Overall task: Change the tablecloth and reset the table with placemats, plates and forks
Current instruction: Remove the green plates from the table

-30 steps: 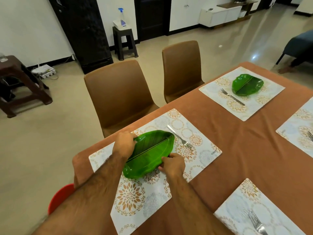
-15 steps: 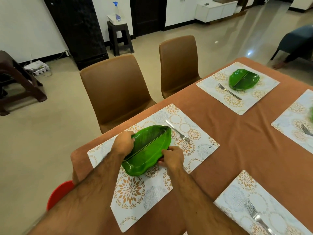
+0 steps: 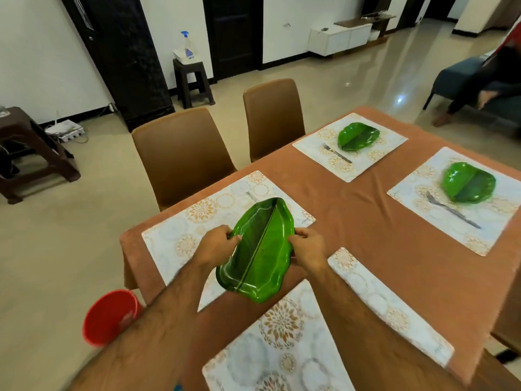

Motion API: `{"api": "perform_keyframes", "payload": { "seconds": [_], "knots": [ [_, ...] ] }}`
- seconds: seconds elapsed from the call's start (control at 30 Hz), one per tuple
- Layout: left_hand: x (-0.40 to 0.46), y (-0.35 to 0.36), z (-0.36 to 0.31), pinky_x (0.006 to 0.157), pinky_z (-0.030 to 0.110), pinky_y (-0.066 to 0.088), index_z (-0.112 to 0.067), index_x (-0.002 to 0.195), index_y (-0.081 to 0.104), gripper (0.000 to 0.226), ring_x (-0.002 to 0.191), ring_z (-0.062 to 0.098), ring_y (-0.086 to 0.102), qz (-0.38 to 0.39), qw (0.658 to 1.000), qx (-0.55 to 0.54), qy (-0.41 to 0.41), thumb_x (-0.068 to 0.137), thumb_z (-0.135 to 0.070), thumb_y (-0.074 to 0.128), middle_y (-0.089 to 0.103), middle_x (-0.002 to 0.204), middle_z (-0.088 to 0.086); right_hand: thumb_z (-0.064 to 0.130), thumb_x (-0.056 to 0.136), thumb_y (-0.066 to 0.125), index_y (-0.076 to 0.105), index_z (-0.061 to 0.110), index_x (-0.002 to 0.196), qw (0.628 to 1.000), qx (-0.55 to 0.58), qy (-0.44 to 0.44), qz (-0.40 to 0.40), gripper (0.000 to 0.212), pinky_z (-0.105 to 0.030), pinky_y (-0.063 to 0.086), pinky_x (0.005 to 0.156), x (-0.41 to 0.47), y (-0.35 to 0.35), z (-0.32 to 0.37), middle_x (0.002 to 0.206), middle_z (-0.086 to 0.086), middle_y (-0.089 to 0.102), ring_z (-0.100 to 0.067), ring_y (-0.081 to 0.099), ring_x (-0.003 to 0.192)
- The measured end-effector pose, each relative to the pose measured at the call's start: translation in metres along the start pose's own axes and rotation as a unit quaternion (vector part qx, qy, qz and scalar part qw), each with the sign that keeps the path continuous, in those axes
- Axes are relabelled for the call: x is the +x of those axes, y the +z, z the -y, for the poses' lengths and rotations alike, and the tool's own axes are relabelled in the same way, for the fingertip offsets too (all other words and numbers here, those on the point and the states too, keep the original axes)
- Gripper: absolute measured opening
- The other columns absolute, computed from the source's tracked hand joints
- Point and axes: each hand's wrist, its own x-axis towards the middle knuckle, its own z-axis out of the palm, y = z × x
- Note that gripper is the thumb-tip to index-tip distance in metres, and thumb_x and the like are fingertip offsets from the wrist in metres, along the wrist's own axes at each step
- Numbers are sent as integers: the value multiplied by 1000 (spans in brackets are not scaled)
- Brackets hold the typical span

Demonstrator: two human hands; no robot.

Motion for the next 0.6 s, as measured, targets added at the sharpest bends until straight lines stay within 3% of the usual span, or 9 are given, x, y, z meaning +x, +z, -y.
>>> {"api": "perform_keyframes", "payload": {
  "seconds": [0.1, 0.23, 0.27, 0.33, 0.4, 0.5, 0.6],
  "knots": [
    [-46, 14, -33, 56, 27, 38, -13, 90, 57, 24, 73, 17, 55, 6, 999, -38, -2, 96, -36, 57, 59, 81, 3, -2, 86, 57, 71, 15, 85, 1000, 19, -4, 18, 22, -44, 60, 57, -32, -50, 3, 79, -14, 73, -33, 70, 67],
    [-118, 44, -91, 45, 22, 46, -11, 87, 57, 17, 70, 15, 58, 0, 992, -124, -17, 97, -25, 59, 63, 84, 7, -7, 86, 53, 71, 8, 90, 999, 21, -17, 37, 24, -31, 54, 49, -72, -126, -1, 72, -13, 69, -26, 64, 56],
    [-135, 52, -105, 47, 24, 51, -10, 86, 58, 17, 70, 18, 61, -2, 989, -147, -22, 96, -23, 60, 63, 82, 8, -8, 86, 52, 70, 7, 88, 999, 17, -19, 38, 24, -31, 54, 49, -81, -145, -1, 70, -12, 67, -25, 62, 54],
    [-160, 69, -123, 64, 38, 60, -9, 92, 64, 14, 77, 26, 67, 12, 985, -171, -9, 95, -22, 62, 67, 83, 9, -9, 86, 53, 68, 10, 78, 999, 16, -24, 34, 25, -32, 53, 51, -98, -181, -7, 67, -13, 64, -25, 59, 51],
    [-182, 80, -140, 72, 43, 60, -13, 103, 67, 14, 81, 25, 70, 50, 983, -177, 13, 96, -21, 60, 71, 89, 6, -9, 86, 54, 67, 10, 71, 999, 26, -25, 28, 27, -33, 51, 54, -114, -210, -13, 70, -17, 62, -26, 56, 54],
    [-208, 101, -162, 67, 43, 61, -16, 108, 66, 16, 80, 24, 72, 84, 977, -193, 30, 96, -23, 58, 73, 95, 8, -7, 86, 57, 67, 10, 73, 999, 39, -30, 5, 24, -35, 51, 56, -134, -252, -24, 73, -18, 64, -27, 58, 58],
    [-226, 119, -184, 53, 33, 58, -11, 114, 62, 21, 76, 23, 72, 98, 972, -211, 29, 96, -20, 60, 72, 95, 12, -7, 87, 58, 67, 10, 73, 998, 53, -28, -14, 23, -28, 50, 48, -150, -285, -33, 67, -14, 64, -21, 58, 49]
  ]
}}
